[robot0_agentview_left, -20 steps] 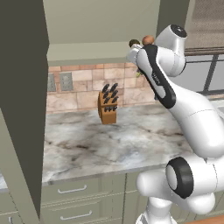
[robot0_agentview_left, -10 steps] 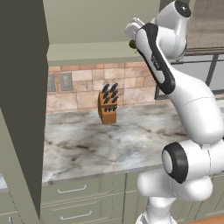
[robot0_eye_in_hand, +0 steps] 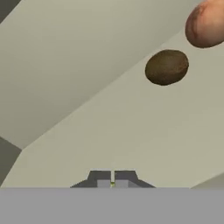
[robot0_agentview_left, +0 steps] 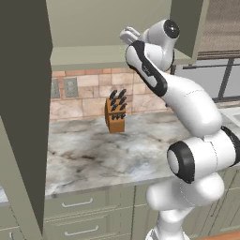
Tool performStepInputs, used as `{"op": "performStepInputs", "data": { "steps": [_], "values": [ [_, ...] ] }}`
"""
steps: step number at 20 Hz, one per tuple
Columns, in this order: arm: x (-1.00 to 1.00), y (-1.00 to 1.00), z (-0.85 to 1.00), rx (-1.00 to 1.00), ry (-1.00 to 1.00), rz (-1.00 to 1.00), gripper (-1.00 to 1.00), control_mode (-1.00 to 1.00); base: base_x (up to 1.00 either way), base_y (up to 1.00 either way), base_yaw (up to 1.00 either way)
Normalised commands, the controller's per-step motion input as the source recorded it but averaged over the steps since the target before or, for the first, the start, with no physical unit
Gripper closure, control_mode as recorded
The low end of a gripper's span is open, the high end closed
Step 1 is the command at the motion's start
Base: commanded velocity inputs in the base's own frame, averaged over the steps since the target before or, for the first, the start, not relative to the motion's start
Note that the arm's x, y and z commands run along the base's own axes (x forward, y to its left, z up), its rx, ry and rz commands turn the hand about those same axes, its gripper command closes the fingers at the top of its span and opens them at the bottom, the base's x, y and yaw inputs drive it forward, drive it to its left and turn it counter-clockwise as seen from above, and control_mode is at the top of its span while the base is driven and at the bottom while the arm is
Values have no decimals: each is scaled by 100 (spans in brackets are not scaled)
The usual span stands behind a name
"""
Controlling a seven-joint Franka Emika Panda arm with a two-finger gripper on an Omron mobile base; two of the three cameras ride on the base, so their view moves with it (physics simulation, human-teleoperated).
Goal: Pick the kiwi, lemon wedge, onion from the counter and place them in the cabinet. Then close the cabinet.
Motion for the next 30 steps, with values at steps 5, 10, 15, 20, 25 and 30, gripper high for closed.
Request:
{"op": "performStepInputs", "data": {
  "steps": [5, 10, 15, 20, 25, 30],
  "values": [
    [97, 15, -5, 0, -7, 0, 100, -100, 0, 0, 0],
    [62, 22, -1, -1, -4, 0, -100, -100, 0, 0, 0],
    [-50, 7, -62, -17, -4, 0, -100, -100, 0, 0, 0],
    [-93, -5, -32, -7, -47, 1, -100, -100, 0, 0, 0],
    [-100, -1, -49, 0, -20, 0, -100, -100, 0, 0, 0],
    [-100, 22, -96, -19, 27, -4, -100, -100, 0, 0, 0]
  ]
}}
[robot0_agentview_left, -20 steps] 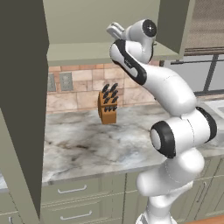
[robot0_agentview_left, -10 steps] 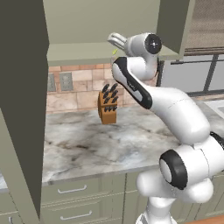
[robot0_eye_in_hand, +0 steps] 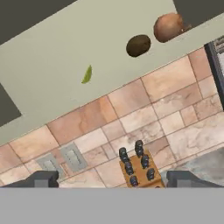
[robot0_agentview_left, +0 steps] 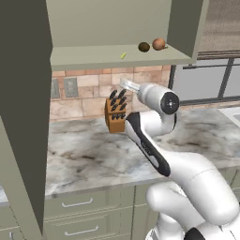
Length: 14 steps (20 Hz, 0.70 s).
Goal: Pick the kiwi, lemon wedge, onion from the counter and place them in the cabinet. Then close the cabinet.
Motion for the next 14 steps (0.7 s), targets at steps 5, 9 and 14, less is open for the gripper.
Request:
{"op": "performStepInputs", "data": {
  "steps": [5, 9, 14],
  "values": [
    [-100, 67, -100, -40, 81, 0, -100, -100, 0, 0, 0],
    [-100, 86, -86, -43, 100, 0, -100, -100, 0, 0, 0],
    [-100, 100, -96, -69, 53, 7, -100, -100, 0, 0, 0]
  ]
}}
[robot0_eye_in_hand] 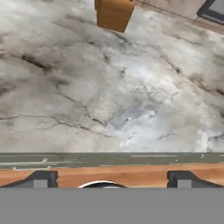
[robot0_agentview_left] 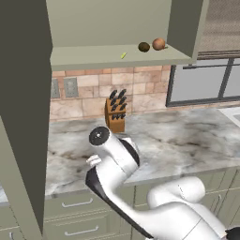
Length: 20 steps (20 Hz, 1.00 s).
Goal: Pick the kiwi, lemon wedge, onion from the counter and place them in the cabinet. Then close the cabinet.
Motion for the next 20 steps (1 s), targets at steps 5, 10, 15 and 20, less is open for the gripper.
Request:
{"op": "performStepInputs", "data": {
  "steps": [5, 10, 15, 20],
  "values": [
    [-67, 100, -81, -100, -2, 12, -100, -100, 0, 0, 0],
    [-29, 94, -22, -96, -14, 8, -100, -100, 0, 0, 0],
    [-3, 97, 12, -86, -4, 1, -100, -100, 0, 0, 0],
    [-1, 80, 71, -72, 0, 1, -100, -100, 0, 0, 0]
  ]
}}
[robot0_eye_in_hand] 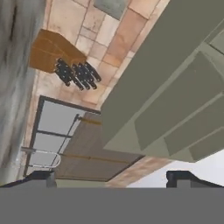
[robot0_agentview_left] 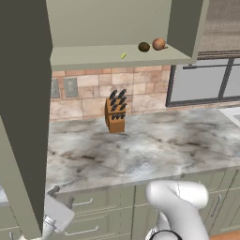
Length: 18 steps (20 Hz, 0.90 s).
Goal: Pick the kiwi, lemon wedge, onion from the counter and place them in the cabinet. Then close the cabinet.
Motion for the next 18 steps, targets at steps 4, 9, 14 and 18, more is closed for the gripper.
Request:
{"op": "performStepInputs", "data": {
  "steps": [4, 9, 14, 18],
  "values": [
    [0, 65, 85, -54, 0, 0, -100, -100, 0, 0, 0],
    [0, 54, 86, -38, 2, -2, -100, -100, 0, 0, 0],
    [1, 38, 93, -35, 7, -3, -100, -100, 0, 0, 0],
    [12, 24, 82, -29, 7, -5, -100, -100, 0, 0, 0]
  ]
}}
